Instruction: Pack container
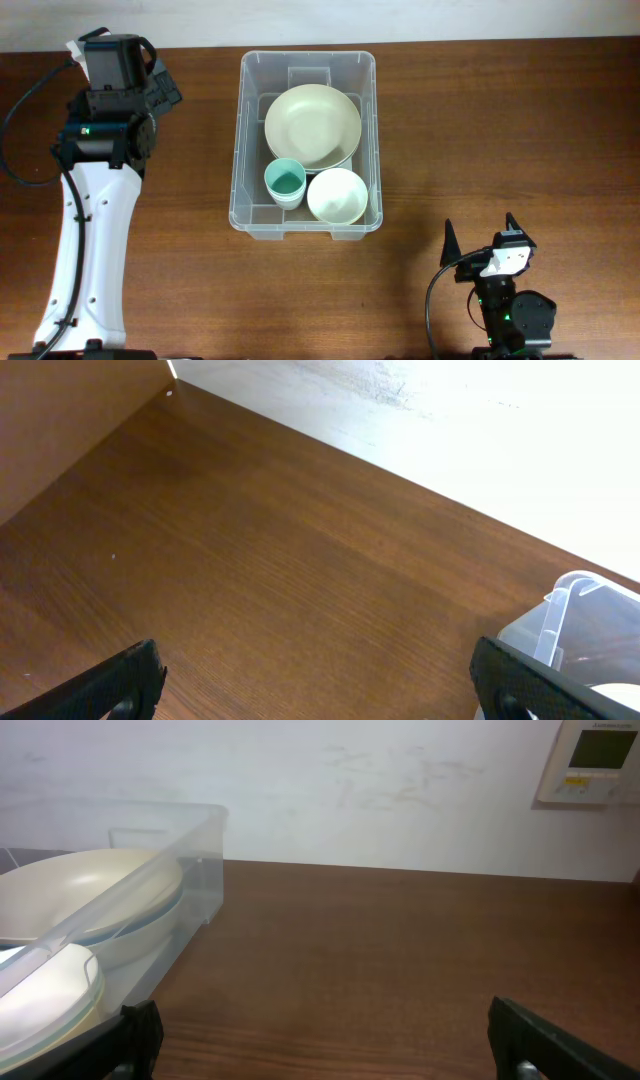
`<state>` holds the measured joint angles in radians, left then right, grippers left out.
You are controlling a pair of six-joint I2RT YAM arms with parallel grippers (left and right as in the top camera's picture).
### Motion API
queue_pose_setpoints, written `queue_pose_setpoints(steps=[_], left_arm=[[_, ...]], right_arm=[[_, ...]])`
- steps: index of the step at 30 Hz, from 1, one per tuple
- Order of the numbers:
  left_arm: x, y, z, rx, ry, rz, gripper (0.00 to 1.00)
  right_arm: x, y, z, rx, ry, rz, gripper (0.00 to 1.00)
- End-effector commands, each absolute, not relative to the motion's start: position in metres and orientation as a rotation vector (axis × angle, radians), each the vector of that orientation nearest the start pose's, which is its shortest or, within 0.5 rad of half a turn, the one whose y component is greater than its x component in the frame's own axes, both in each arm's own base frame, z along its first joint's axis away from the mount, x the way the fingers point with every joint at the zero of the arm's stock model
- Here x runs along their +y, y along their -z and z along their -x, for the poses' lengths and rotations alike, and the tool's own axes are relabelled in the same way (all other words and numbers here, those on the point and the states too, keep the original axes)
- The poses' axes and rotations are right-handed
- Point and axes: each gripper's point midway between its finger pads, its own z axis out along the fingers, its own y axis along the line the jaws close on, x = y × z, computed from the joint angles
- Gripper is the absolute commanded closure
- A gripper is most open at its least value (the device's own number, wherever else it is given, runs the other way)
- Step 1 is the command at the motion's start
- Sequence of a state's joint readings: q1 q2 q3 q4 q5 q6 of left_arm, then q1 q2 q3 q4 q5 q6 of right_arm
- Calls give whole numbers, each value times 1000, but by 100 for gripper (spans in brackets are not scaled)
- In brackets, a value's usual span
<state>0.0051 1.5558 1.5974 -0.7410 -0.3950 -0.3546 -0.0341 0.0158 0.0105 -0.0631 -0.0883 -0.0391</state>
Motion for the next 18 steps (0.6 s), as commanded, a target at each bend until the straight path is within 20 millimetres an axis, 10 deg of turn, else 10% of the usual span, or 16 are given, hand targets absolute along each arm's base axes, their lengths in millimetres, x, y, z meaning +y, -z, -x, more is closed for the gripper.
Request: queue_pose_setpoints(steps=[1, 18], left_arm=[[70, -307, -435, 2115, -269, 591, 0], [70, -304, -432, 2134, -276, 591, 0]], right_arm=[[6, -159, -246, 1636, -10, 79, 1], [6, -159, -246, 1636, -10, 79, 1]])
